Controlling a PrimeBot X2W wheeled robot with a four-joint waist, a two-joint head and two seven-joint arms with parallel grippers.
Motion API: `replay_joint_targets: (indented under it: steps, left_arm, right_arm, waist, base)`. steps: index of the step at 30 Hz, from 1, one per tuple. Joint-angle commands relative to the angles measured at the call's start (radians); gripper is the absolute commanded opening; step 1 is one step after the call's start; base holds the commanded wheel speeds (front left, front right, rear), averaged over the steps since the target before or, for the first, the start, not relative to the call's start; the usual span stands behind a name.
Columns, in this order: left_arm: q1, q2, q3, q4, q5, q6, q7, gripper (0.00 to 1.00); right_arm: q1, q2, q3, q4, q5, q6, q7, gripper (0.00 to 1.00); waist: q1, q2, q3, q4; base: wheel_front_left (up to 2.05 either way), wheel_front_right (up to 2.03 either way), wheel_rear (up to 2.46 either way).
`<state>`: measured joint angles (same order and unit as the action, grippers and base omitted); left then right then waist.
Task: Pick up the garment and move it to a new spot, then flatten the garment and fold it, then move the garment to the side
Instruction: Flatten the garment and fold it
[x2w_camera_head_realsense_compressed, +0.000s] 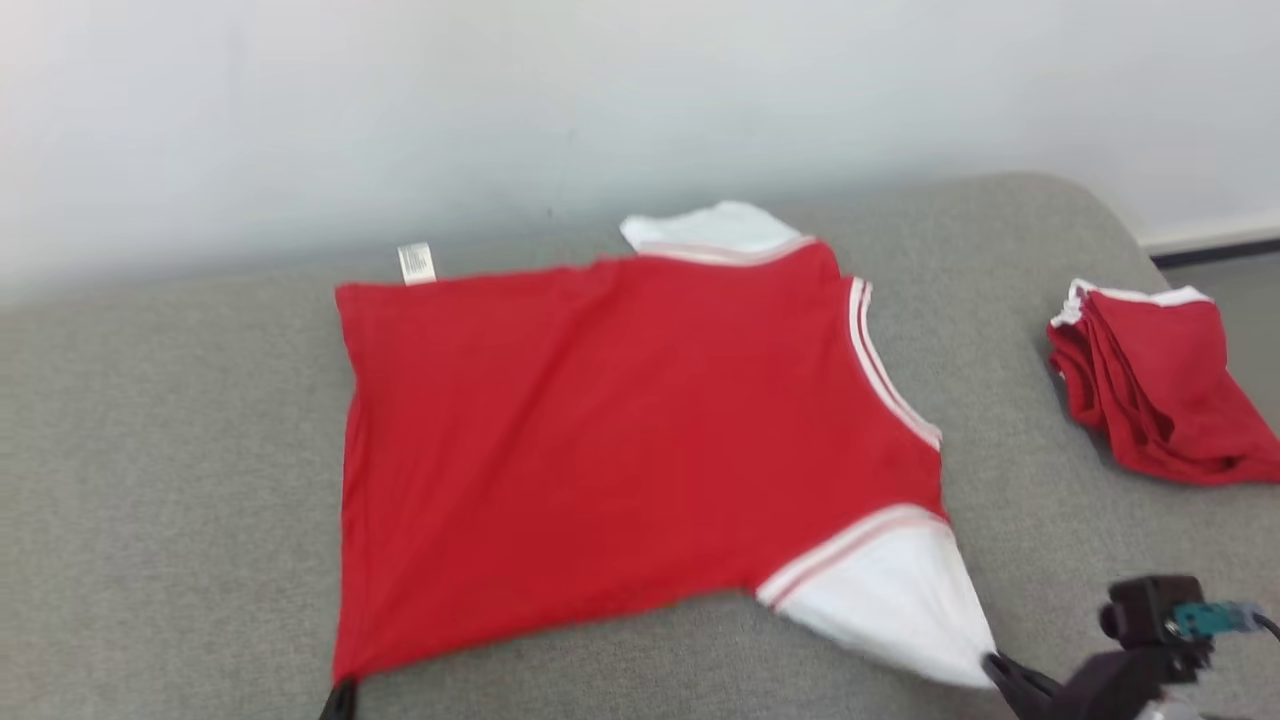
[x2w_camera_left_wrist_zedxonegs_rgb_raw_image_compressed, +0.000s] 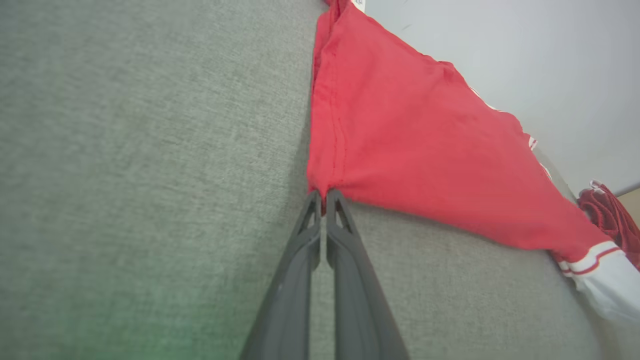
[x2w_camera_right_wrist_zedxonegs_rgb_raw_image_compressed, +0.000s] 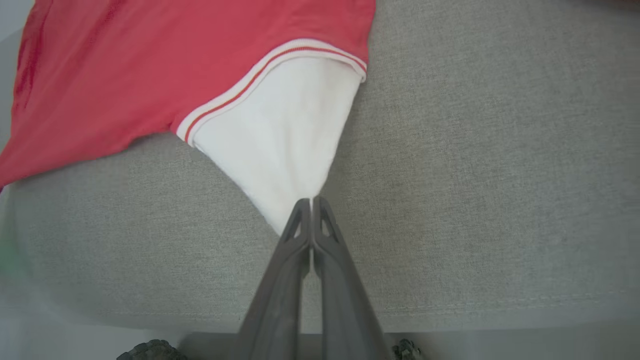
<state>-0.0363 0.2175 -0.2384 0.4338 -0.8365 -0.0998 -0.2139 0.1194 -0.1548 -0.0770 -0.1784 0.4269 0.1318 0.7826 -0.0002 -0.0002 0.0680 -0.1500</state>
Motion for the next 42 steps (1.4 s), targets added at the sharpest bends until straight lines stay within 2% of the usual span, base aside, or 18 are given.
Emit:
replay_joint_targets:
  steps: [1,8,10,14,20,23,27,29,33,39,42]
  left_arm:
    - [0.038,0.013,0.012,-0.003,0.003,0.013,-0.004,0.00]
    - [0.103,0.069,-0.002,-0.040,0.025,0.028,0.035,0.00]
    - [0.112,0.091,-0.018,-0.045,0.046,0.044,0.057,0.00]
    - [0.120,0.096,-0.017,-0.070,0.043,0.058,0.069,0.00]
    - [0.094,0.100,-0.030,-0.137,0.030,0.026,0.081,0.00]
    - [0.067,0.098,-0.038,-0.162,0.041,0.033,0.085,0.00]
    - [0.010,0.089,-0.051,-0.161,0.066,0.062,0.103,0.00]
    - [-0.025,0.089,-0.071,-0.145,0.096,0.086,0.123,0.00]
    - [-0.107,0.075,-0.086,-0.112,0.132,0.132,0.145,0.00]
    - [-0.223,0.055,-0.084,-0.055,0.184,0.193,0.109,0.00]
    - [-0.270,0.044,-0.093,-0.016,0.203,0.203,0.097,0.00]
  right_arm:
    - [0.041,0.001,-0.026,-0.013,0.003,-0.003,0.017,0.00]
    - [0.151,0.003,-0.041,-0.043,0.015,-0.003,0.102,0.00]
    - [0.174,0.009,-0.042,-0.058,0.033,-0.003,0.113,0.00]
    - [0.199,0.013,-0.045,-0.081,0.045,-0.002,0.107,0.00]
    - [0.140,0.026,-0.060,-0.127,0.080,-0.002,0.060,0.00]
    - [0.083,0.043,-0.074,-0.147,0.105,-0.002,0.028,0.00]
    - [-0.035,0.060,-0.089,-0.137,0.117,-0.002,-0.031,0.00]
    - [-0.078,0.042,-0.084,-0.110,0.064,-0.002,-0.056,0.00]
    - [-0.177,0.060,-0.066,-0.048,0.019,-0.002,-0.122,0.00]
    - [-0.282,0.058,-0.034,0.066,-0.044,-0.002,-0.190,0.00]
    - [-0.333,0.063,-0.039,0.123,-0.071,-0.002,-0.227,0.00]
  waist:
    - [0.0002,0.0002,-0.052,0.017]
    - [0.0002,0.0002,-0.070,0.033]
    - [0.0002,0.0002,-0.071,0.036]
    - [0.0002,0.0002,-0.072,0.038]
    - [0.0002,0.0002,-0.070,0.043]
    - [0.0002,0.0002,-0.065,0.047]
    - [0.0002,0.0002,-0.047,0.055]
    - [0.0002,0.0002,-0.034,0.064]
    - [0.0002,0.0002,-0.010,0.079]
    - [0.0002,0.0002,0.033,0.092]
    - [0.0002,0.0002,0.057,0.096]
  base:
    - [0.00,0.00,0.00]
    - [0.00,0.00,0.00]
    - [0.00,0.00,0.00]
    - [0.00,0.00,0.00]
    - [0.00,0.00,0.00]
    - [0.00,0.00,0.00]
    - [0.00,0.00,0.00]
    - [0.00,0.00,0.00]
    - [0.00,0.00,0.00]
    - [0.00,0.00,0.00]
    - [0.00,0.00,0.00]
